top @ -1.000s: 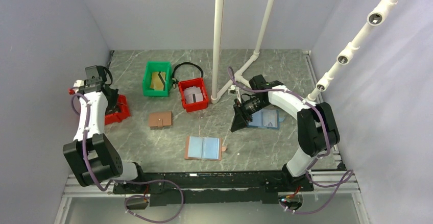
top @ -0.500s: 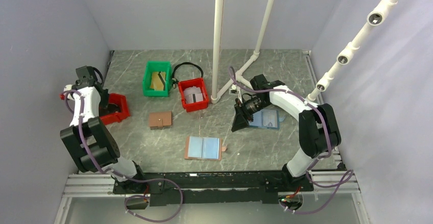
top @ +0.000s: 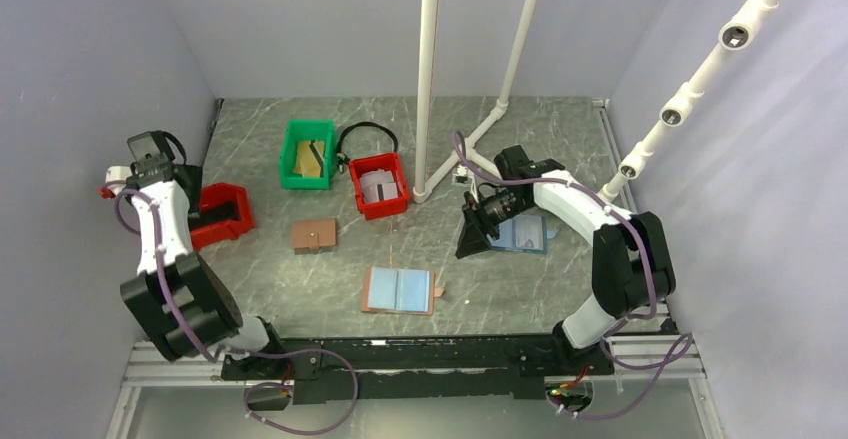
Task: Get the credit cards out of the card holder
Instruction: Place the credit card in the storage box, then reset both arms
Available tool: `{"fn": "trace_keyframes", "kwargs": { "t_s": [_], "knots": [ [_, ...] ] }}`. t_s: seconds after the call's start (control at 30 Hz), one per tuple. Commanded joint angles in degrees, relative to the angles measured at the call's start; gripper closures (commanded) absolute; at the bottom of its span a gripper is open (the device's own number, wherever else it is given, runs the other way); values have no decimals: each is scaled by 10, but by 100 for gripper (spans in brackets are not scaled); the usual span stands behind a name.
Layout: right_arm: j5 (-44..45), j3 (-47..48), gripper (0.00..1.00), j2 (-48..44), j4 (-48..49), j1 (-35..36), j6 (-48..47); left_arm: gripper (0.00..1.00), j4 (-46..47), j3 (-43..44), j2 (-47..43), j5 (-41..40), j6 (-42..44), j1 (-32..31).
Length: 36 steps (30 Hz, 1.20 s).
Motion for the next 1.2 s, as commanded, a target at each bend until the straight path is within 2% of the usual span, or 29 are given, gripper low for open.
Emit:
{"fn": "trace_keyframes", "kwargs": {
  "t_s": [0.0,0.1,0.2,0.33,0.43,0.53,0.7,0.77,0.93,1.17],
  "knots": [
    [-8,0,47,-34,-6,-4,-23,36,-40,13,-96,35,20,-3],
    [6,3,46,-48,-12,-5,-28,30,-70,12,-141,74,56,-22],
    [26,6,44,-67,-15,-17,-29,19,-75,-4,-178,152,119,-46],
    [46,15,40,-93,-23,-48,-25,7,-57,-27,-203,352,266,-78],
    [66,33,37,-107,-44,-73,-27,6,-77,-31,-206,445,307,-114],
    [91,59,34,-123,-62,-98,-21,6,-106,-39,-208,514,312,-144],
    [154,106,15,-157,-49,-150,30,2,-166,-35,-242,490,335,-193],
    [149,123,1,-167,-46,-181,49,1,-181,-25,-254,470,341,-214],
    [141,162,0,-186,-24,-232,132,0,-164,-7,-301,465,333,-234],
    [153,220,0,-210,-30,-259,180,1,-157,6,-326,456,312,-234]
  ]
}}
